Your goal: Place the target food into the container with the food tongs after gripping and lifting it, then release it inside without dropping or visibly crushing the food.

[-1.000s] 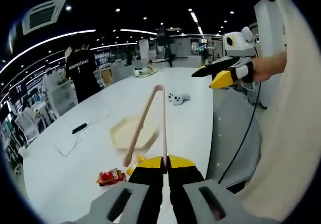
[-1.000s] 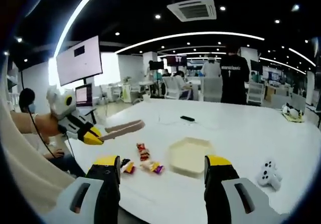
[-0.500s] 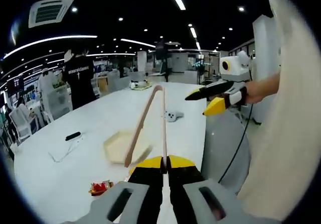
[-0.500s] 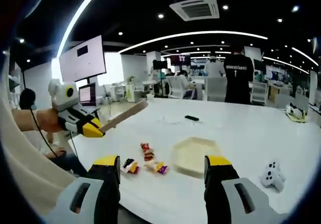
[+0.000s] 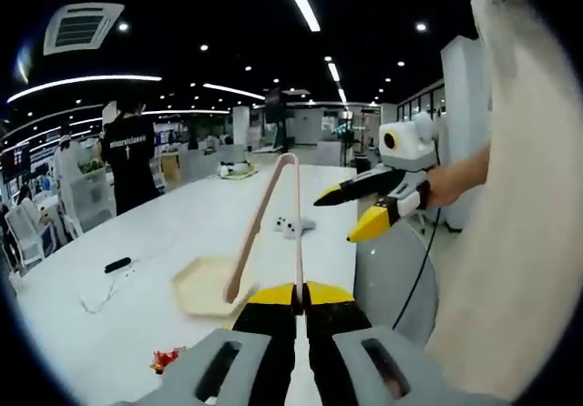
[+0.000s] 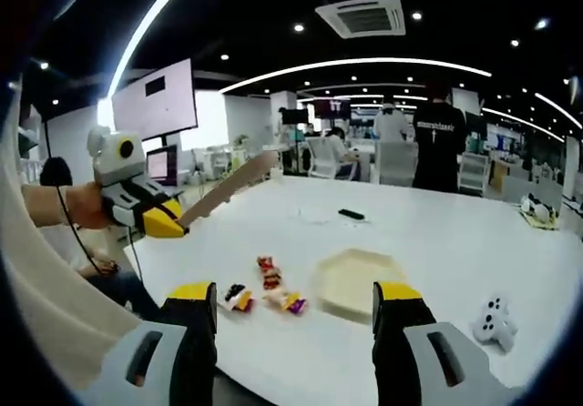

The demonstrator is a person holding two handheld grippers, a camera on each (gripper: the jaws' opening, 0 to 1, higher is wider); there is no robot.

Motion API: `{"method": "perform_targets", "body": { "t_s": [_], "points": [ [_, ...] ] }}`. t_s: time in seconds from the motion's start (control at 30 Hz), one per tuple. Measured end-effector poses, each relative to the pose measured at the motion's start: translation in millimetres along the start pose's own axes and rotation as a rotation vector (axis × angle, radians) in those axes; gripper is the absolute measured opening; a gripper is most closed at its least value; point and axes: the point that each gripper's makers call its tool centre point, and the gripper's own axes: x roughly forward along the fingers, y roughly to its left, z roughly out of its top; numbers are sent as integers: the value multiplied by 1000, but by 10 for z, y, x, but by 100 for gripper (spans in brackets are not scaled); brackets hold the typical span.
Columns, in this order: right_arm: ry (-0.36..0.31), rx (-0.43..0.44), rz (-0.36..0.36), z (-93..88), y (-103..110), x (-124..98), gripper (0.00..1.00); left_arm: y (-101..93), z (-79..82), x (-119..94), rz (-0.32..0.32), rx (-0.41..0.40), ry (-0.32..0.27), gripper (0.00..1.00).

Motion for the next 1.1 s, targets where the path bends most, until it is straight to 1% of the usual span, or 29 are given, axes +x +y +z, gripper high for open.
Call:
{"method": "perform_targets", "body": {
  "t_s": [0.1, 0.3, 0.33, 0.43, 0.6, 0.73, 0.9, 0.93, 1.0, 1.07, 1.1],
  "points": [
    [-3, 4, 11, 3, 14, 4, 71, -25, 63, -4, -11, -5, -21, 0],
    [-5, -3, 45, 27, 67, 26, 71, -90, 105, 4, -45, -14, -40, 0],
    [-8, -3, 56, 40, 89, 32, 71, -112, 134, 0, -55, -24, -57, 0],
    [-9, -6, 81, 60, 143, 44, 71, -133, 181, -10, -66, -41, -82, 0],
    [-12, -6, 122, 86, 229, 60, 71, -164, 258, -23, -85, -56, -112, 0],
    [-22, 1, 146, 104, 283, 72, 71, -196, 294, -20, -107, -67, -125, 0],
    [-16, -4, 166, 87, 342, 90, 71, -242, 310, -5, -127, -69, -127, 0],
    [-18, -4, 175, 93, 363, 91, 71, -268, 334, -4, -138, -81, -132, 0],
    [-20, -2, 185, 98, 388, 92, 71, -319, 394, -8, -156, -82, -146, 0],
    [-35, 20, 228, 127, 472, 94, 72, -356, 435, -2, -169, -80, -151, 0],
    [-37, 23, 232, 132, 480, 95, 72, -377, 443, 2, -182, -83, -153, 0]
  ]
}}
